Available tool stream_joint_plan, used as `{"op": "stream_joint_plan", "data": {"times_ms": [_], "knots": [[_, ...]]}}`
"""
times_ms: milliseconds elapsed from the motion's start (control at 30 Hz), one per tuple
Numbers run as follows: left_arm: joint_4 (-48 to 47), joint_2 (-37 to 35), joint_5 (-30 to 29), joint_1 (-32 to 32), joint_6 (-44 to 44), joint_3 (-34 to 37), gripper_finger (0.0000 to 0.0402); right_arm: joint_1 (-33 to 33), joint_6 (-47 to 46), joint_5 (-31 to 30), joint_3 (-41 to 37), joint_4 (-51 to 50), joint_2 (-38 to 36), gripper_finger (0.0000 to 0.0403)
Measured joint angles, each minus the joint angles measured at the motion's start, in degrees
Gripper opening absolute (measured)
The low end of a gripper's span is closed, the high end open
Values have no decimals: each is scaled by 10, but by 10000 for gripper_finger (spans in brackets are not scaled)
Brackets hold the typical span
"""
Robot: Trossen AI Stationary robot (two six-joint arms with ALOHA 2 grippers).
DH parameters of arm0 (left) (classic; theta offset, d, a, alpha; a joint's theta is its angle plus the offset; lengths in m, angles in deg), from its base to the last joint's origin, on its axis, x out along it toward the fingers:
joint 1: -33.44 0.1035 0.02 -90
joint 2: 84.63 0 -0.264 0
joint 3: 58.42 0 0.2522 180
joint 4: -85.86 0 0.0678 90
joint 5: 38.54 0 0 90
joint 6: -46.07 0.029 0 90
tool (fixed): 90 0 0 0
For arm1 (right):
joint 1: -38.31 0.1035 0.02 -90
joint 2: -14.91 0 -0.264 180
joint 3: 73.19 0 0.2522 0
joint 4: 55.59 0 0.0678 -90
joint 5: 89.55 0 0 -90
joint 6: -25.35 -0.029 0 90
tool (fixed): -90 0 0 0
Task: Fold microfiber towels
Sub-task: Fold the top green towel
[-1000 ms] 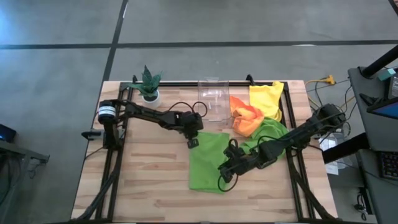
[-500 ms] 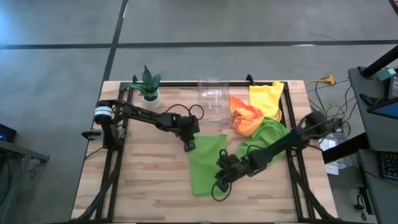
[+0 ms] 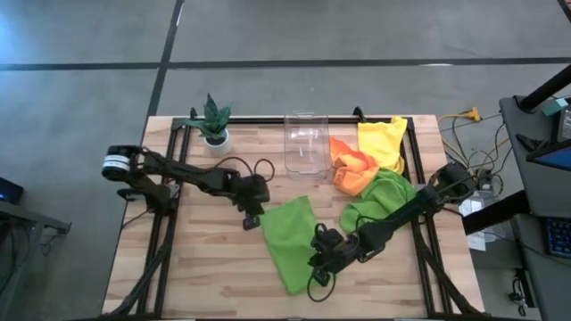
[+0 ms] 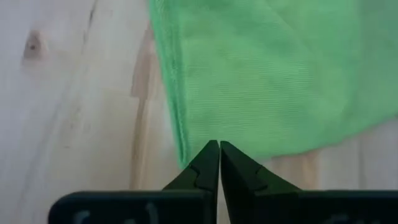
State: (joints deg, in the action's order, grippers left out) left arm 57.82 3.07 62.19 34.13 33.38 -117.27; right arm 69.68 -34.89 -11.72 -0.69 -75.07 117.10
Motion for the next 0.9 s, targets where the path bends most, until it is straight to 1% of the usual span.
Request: {"op": "stream_joint_plan", "data": {"times_ms": [100,200,333,533,733,900], "knots": [[47,-12,34,0,9,27,1,0,0,-1,-2,2,1,58],[84,-12,47,0,9,42,18,2,10,-6,-6,1,2,58],[76,15,29,1,10,47,55,3,24,-5,-17,-2,4,58],[103,53,25,1,6,44,103,4,61,44,-18,6,21,58],[98,47,21,4,-4,43,134,8,66,64,-13,5,51,58],[93,34,-26,4,-5,44,151,7,62,71,-8,9,70,58]]}}
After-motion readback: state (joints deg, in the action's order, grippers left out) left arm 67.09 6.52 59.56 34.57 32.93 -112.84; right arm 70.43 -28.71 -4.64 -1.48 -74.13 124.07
